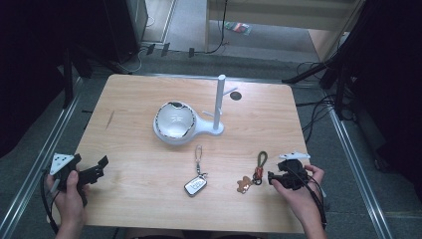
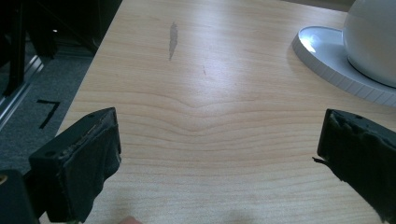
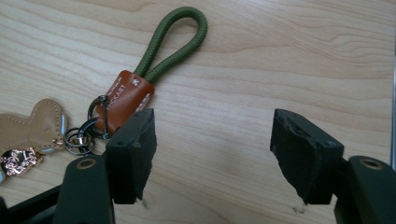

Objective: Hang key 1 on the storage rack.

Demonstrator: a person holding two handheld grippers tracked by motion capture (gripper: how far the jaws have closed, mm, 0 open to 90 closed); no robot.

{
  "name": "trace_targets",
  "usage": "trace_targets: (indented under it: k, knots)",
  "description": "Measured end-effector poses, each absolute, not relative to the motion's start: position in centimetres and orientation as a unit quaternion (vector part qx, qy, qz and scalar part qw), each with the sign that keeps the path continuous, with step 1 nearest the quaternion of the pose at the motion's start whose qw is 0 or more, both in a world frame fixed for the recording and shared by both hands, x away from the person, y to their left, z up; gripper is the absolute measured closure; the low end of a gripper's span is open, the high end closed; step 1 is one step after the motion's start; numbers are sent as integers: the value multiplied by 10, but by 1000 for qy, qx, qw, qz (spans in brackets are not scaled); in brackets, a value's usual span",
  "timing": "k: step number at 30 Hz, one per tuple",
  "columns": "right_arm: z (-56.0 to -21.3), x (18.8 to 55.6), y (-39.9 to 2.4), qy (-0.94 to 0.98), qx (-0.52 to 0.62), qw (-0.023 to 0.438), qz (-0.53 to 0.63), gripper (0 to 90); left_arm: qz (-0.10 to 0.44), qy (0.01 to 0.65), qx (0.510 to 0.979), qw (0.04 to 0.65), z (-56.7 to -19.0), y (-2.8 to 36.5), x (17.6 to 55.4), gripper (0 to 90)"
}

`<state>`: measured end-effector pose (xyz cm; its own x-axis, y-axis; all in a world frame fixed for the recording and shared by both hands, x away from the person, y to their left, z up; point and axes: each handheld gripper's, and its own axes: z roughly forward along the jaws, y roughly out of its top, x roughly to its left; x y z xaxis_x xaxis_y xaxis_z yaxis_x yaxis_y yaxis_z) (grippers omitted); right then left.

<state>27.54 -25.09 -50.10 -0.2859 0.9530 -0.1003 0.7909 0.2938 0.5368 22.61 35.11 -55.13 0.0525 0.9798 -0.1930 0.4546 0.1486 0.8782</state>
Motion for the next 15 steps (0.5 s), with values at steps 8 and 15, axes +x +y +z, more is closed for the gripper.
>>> trace_targets:
  k: [8, 15]
  knots:
    - [-496, 286, -237, 787, 567, 171, 172, 408, 302, 619, 579, 436, -551, 351, 226, 0]
    - [-498, 295, -226, 788, 575, 142, 169, 481, 300, 619, 579, 437, -551, 352, 226, 0]
